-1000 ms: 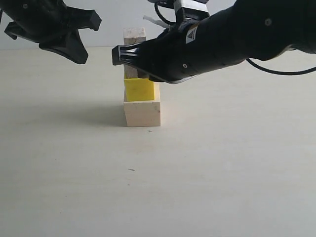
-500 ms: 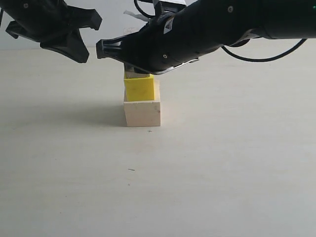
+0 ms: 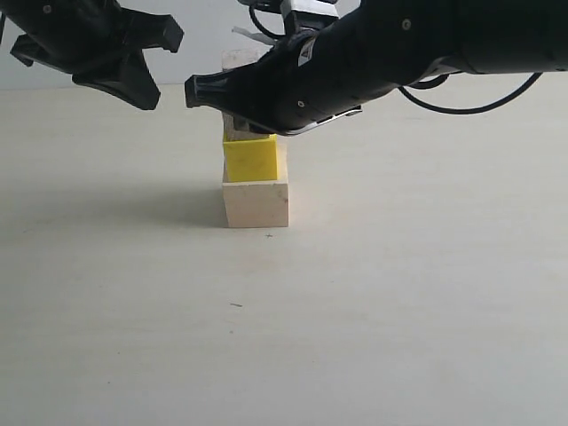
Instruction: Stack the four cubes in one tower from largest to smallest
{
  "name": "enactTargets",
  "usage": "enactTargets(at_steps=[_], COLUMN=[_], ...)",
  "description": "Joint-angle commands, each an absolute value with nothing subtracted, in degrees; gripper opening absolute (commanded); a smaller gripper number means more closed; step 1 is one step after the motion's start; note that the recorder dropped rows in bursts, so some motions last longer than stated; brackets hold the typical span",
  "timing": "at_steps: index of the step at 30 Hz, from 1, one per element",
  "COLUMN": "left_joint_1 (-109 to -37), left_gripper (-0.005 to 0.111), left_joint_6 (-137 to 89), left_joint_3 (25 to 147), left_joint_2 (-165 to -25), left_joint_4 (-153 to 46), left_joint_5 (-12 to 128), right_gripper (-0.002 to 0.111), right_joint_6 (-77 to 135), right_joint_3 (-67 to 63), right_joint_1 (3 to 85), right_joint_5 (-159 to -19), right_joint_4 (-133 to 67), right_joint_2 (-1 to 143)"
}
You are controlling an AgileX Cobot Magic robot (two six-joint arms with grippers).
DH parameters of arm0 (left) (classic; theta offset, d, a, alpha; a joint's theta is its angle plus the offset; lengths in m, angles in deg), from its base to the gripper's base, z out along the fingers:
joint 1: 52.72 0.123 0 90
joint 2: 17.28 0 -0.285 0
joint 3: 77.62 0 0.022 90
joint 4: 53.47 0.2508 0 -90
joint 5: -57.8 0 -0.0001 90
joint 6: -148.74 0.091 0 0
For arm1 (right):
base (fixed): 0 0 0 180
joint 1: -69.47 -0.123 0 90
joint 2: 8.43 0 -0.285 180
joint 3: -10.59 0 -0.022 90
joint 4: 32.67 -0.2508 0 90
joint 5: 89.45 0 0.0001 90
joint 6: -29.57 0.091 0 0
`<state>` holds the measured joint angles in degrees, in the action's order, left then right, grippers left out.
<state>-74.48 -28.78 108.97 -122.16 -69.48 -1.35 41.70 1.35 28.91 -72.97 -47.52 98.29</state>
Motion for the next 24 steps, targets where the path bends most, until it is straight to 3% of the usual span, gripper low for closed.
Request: enactTargets(at_steps=[1,24], left_joint_1=[-74.3,-74.3], left_gripper=[0.000,0.000], left_joint_6=[-28.5,-28.3], left_joint_3=[108.8,108.8], left_joint_2=[-121.6,-121.6], left_joint_4=[-68.8,-68.7], left_joint_5=[-0.3,-0.3], right_gripper=[0.000,0.000], right_joint_6=[41.5,41.5], right_joint_3=[1.8,1.8], right_joint_1=[29.3,29.4], right_joint_5=[-75.4,-78.9], right_joint_4=[-47.1,-47.1], right_joint_2=[98.3,99.5])
